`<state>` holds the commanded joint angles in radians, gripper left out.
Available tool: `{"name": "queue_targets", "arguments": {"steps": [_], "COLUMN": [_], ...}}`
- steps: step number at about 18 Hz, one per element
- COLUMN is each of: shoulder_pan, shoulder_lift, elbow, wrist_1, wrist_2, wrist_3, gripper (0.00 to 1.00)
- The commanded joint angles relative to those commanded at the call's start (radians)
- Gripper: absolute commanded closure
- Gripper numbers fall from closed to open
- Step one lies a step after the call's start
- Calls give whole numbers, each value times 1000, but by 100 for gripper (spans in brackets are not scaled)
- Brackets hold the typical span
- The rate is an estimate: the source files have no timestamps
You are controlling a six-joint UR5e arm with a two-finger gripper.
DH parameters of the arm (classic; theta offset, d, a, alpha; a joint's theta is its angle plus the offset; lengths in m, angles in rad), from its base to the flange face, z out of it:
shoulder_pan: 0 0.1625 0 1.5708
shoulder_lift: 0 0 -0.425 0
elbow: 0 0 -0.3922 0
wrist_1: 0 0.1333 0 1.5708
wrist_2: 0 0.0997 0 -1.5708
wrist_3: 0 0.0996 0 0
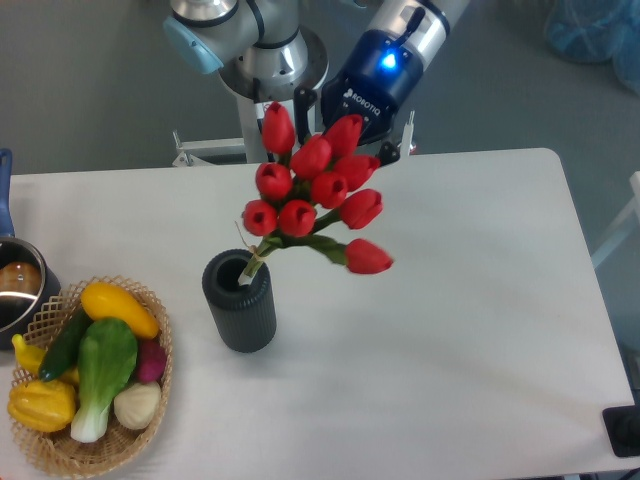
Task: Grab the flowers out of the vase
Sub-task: 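Carry the tulip bunch away from the vase and hold it raised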
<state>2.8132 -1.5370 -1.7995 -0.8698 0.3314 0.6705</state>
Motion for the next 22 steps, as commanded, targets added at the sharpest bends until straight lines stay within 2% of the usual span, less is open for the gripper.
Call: {"name": "queue_targets", "arguments": {"steps": [4, 9, 12, 17, 19, 22], "shoulder_pan": [32, 71, 109, 131, 121, 82], "shoulder_lift": [-3, -3, -11, -96, -135, -158], "elbow": [11, 51, 55, 78, 94, 94], "wrist_1": [12, 9, 8, 6, 5, 5], "wrist_2": [20, 197, 212, 233, 297, 432], "wrist_3": [14, 87, 171, 329, 356, 376], "gripper": [100, 100, 100, 100, 100, 100]}}
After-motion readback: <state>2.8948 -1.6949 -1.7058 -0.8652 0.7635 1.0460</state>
